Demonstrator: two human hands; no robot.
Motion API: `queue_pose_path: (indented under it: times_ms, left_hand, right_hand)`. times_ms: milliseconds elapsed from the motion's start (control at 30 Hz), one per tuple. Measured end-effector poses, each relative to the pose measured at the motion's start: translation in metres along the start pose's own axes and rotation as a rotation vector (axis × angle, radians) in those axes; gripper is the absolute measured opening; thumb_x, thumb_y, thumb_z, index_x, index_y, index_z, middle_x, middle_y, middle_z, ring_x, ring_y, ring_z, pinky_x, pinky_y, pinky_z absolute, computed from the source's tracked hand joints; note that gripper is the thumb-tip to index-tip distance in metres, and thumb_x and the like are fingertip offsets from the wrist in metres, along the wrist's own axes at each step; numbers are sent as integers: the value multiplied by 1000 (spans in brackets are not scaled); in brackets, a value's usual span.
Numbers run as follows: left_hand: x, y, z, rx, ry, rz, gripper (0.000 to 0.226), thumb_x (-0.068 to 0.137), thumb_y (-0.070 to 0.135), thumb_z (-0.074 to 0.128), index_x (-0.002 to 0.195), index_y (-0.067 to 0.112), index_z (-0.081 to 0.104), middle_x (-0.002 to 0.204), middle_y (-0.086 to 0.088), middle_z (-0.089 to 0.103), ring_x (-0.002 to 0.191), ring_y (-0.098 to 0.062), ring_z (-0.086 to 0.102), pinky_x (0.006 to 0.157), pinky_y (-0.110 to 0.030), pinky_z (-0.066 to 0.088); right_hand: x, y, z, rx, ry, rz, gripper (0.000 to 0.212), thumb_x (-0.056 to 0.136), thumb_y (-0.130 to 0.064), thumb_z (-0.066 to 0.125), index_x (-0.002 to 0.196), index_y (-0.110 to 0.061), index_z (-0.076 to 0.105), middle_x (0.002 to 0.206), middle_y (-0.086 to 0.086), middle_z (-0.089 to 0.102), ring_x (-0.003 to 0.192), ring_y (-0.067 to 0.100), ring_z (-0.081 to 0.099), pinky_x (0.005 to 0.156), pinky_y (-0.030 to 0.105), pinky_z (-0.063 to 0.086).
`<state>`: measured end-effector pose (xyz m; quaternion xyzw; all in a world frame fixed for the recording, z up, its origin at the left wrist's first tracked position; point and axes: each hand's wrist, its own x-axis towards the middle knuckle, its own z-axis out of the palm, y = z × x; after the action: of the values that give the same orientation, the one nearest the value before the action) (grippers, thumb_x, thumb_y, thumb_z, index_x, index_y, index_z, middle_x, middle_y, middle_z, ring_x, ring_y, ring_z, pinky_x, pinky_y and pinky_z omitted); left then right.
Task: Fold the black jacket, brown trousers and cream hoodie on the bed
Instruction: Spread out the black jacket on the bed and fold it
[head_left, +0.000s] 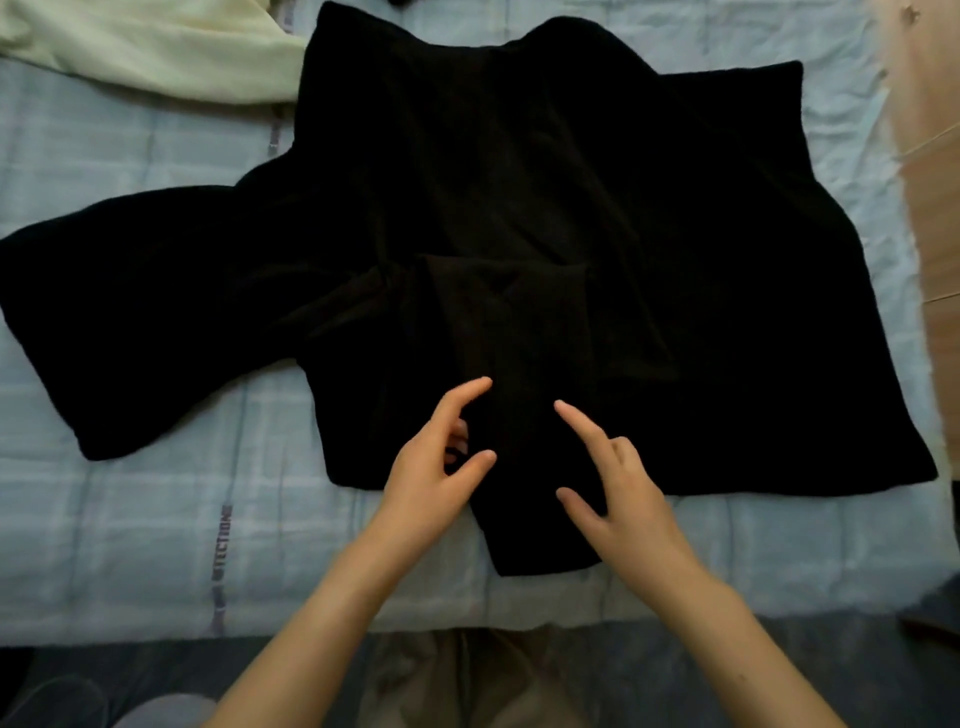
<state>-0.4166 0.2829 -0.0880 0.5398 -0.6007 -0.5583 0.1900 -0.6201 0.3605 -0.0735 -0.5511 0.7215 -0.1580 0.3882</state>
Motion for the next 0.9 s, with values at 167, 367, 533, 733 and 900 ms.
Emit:
queue_pose_path:
  times_ms: [167, 367, 533, 733, 900]
  left_hand:
    - [13, 33, -17, -66, 3, 137, 52, 86, -2, 67, 124, 32, 62, 108, 14, 58, 103, -10, 60, 82, -22, 53]
    - [66, 104, -50, -240, -16, 222, 48, 88, 5, 69, 129, 27, 61, 125, 8, 64, 114, 1, 60, 93, -9, 44]
    - [179, 139, -42, -481, -68, 76, 46, 97, 14, 56, 141, 25, 49, 107, 7, 69, 89, -2, 68, 74, -15, 52]
    - [275, 117, -8, -354, -123, -45, 48, 105, 40, 31, 150, 50, 17, 151, 11, 37, 125, 2, 46, 116, -34, 28]
    - [290, 103, 6, -753, -30, -147, 45, 102, 52, 32, 146, 43, 27, 136, -5, 60, 127, -19, 55, 107, -34, 43]
  right_hand:
    - [12, -26, -37, 424, 3, 38, 65, 86, 1, 71, 134, -40, 57, 129, -24, 61, 125, -3, 53, 106, 29, 48]
    - [44, -70, -106, 678, 190, 16, 50, 85, -5, 72, 123, -37, 68, 122, -13, 69, 117, 4, 62, 99, 25, 51]
    - [143, -66, -141, 1169, 246, 267, 28, 88, -5, 64, 114, -11, 72, 111, 12, 74, 105, 21, 70, 89, 27, 57]
    - [248, -33, -155, 1614, 252, 415, 20, 102, -14, 44, 96, -4, 61, 91, 16, 64, 82, 26, 66, 77, 34, 55]
    - [274, -9, -156, 1520, 261, 348, 56, 91, 20, 23, 145, 10, 34, 137, 33, 48, 118, 40, 59, 98, 45, 51]
